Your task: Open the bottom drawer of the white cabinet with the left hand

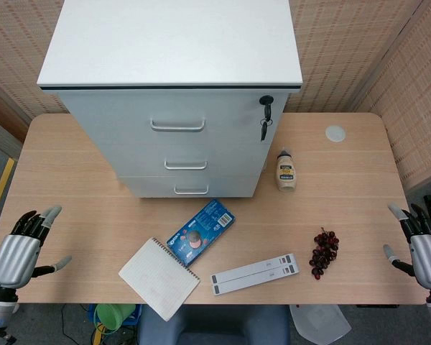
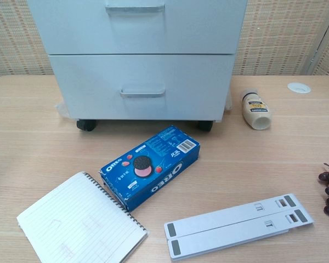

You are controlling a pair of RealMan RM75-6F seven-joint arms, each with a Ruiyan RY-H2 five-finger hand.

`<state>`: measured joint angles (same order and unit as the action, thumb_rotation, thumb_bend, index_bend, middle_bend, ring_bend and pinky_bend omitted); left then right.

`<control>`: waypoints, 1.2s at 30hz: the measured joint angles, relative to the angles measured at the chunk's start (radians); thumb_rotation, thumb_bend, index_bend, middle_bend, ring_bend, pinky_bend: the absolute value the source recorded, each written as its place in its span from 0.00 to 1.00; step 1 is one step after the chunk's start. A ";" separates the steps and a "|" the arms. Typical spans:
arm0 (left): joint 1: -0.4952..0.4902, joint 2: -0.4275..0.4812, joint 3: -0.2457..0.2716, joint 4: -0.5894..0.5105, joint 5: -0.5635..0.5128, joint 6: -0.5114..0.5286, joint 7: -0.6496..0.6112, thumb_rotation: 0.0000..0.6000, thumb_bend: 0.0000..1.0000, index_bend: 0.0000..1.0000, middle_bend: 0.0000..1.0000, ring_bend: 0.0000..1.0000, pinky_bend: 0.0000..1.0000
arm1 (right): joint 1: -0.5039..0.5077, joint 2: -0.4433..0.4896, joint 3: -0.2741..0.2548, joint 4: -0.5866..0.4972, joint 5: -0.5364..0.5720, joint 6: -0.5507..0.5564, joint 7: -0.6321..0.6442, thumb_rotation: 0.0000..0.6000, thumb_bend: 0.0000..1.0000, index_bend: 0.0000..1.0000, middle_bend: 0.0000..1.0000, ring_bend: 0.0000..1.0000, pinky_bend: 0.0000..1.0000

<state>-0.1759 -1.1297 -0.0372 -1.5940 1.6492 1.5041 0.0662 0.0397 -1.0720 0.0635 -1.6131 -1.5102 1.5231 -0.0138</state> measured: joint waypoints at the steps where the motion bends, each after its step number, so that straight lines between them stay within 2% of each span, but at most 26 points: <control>1: -0.010 0.001 0.000 0.001 0.011 -0.005 -0.010 1.00 0.08 0.07 0.30 0.36 0.41 | 0.001 0.001 0.002 0.000 0.000 0.000 -0.001 1.00 0.26 0.11 0.22 0.12 0.20; 3: -0.034 0.003 0.000 0.002 0.036 -0.021 -0.035 1.00 0.19 0.09 0.42 0.48 0.58 | 0.004 0.002 0.006 0.000 0.002 0.000 -0.004 1.00 0.26 0.11 0.22 0.12 0.20; 6: -0.074 -0.001 0.002 0.004 0.074 -0.053 -0.076 1.00 0.32 0.13 0.54 0.60 0.76 | 0.010 0.003 0.015 -0.002 0.006 -0.001 -0.010 1.00 0.26 0.11 0.22 0.12 0.20; 9: -0.125 -0.013 0.005 0.008 0.116 -0.098 -0.105 1.00 0.39 0.17 0.67 0.70 0.86 | 0.015 0.004 0.020 -0.004 0.008 -0.004 -0.012 1.00 0.26 0.11 0.22 0.12 0.20; 12: -0.174 -0.033 0.007 0.008 0.140 -0.150 -0.119 1.00 0.46 0.20 0.77 0.79 0.91 | 0.018 0.007 0.025 -0.007 0.014 -0.006 -0.011 1.00 0.26 0.11 0.22 0.12 0.20; 15: -0.220 -0.056 0.005 0.004 0.148 -0.205 -0.124 1.00 0.54 0.22 0.85 0.86 0.97 | 0.020 0.011 0.029 -0.009 0.019 -0.007 -0.013 1.00 0.26 0.11 0.22 0.12 0.20; 20: -0.288 -0.093 -0.009 -0.006 0.131 -0.302 -0.111 1.00 0.59 0.22 0.92 0.92 1.00 | 0.024 0.018 0.032 -0.015 0.024 -0.015 -0.017 1.00 0.26 0.11 0.22 0.12 0.20; 27: -0.379 -0.166 -0.057 -0.015 -0.001 -0.454 -0.041 1.00 0.59 0.16 0.95 0.97 1.00 | 0.027 0.023 0.030 -0.020 0.027 -0.023 -0.014 1.00 0.26 0.11 0.22 0.12 0.20; 36: -0.456 -0.258 -0.112 0.022 -0.143 -0.539 0.028 1.00 0.59 0.15 0.96 0.98 1.00 | 0.022 0.025 0.026 -0.014 0.033 -0.024 -0.002 1.00 0.26 0.11 0.22 0.12 0.20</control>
<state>-0.6316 -1.3876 -0.1488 -1.5721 1.5063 0.9651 0.0942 0.0617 -1.0472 0.0899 -1.6273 -1.4770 1.4994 -0.0159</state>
